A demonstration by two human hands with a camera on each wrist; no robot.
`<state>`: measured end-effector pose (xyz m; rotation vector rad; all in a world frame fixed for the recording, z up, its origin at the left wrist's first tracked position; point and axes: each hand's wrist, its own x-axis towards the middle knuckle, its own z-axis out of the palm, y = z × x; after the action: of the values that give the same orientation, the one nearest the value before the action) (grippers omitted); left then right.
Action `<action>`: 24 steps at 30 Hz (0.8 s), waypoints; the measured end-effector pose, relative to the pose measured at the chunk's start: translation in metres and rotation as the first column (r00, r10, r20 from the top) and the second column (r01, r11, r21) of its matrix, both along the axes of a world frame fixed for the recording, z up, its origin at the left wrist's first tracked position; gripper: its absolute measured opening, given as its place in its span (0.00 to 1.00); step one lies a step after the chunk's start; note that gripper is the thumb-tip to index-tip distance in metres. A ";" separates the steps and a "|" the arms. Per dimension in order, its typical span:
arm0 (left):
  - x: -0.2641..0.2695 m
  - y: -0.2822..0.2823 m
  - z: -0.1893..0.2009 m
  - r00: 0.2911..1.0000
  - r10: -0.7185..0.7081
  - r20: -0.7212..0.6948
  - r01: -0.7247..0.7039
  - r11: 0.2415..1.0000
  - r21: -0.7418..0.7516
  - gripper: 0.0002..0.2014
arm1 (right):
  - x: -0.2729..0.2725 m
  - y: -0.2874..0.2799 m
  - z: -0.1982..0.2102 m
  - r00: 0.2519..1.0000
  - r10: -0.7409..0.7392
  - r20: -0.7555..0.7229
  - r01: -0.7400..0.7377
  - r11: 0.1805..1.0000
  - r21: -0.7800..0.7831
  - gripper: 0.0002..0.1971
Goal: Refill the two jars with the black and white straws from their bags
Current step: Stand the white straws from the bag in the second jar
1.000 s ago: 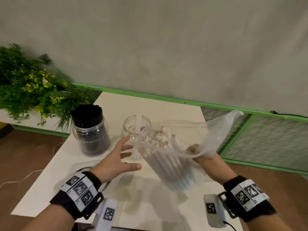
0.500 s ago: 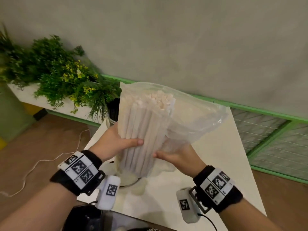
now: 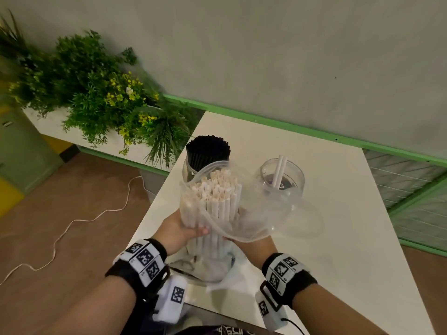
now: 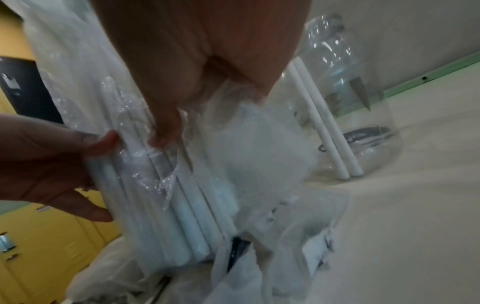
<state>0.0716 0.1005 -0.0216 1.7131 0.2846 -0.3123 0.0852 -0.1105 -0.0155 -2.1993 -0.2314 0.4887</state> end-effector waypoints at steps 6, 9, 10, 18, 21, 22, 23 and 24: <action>0.022 0.009 -0.004 0.998 0.016 0.060 -0.009 0.994 -0.113 0.34 | 0.010 0.003 -0.011 0.998 -0.024 -0.060 0.006 0.961 -0.277 0.20; 0.026 0.013 -0.005 0.993 -0.119 0.023 0.118 0.993 0.014 0.32 | 0.015 0.010 -0.018 0.990 -0.138 -0.020 0.133 0.976 -0.175 0.10; 0.026 0.017 0.001 0.985 -0.173 0.018 0.172 0.984 0.054 0.33 | 0.016 0.012 -0.019 0.985 -0.171 0.000 0.170 0.977 -0.126 0.10; 0.021 0.030 0.096 0.972 -0.207 0.112 0.196 0.975 0.105 0.41 | 0.017 0.012 -0.023 0.985 -0.146 0.092 0.152 0.986 -0.069 0.14; 0.026 0.019 0.097 0.964 -0.185 0.189 0.115 0.936 0.332 0.30 | 0.017 0.015 -0.019 0.984 -0.106 0.142 0.121 0.987 -0.106 0.05; 0.027 0.017 0.093 0.964 -0.164 0.210 0.087 0.938 0.336 0.22 | 0.018 0.016 -0.019 0.985 -0.066 0.160 0.086 0.989 -0.123 0.06; 0.028 0.018 0.089 0.965 -0.136 0.226 0.063 0.952 0.301 0.15 | 0.019 0.015 -0.020 0.986 -0.048 0.158 0.068 0.990 -0.122 0.07; 0.028 0.018 0.086 0.968 -0.098 0.232 0.043 0.971 0.233 0.12 | 0.017 0.014 -0.021 0.988 -0.062 0.139 0.079 0.990 -0.118 0.09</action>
<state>0.0996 0.1185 0.0645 1.9691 0.0807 -0.1231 0.1027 -0.0967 -0.0364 -2.3556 -0.1990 0.3231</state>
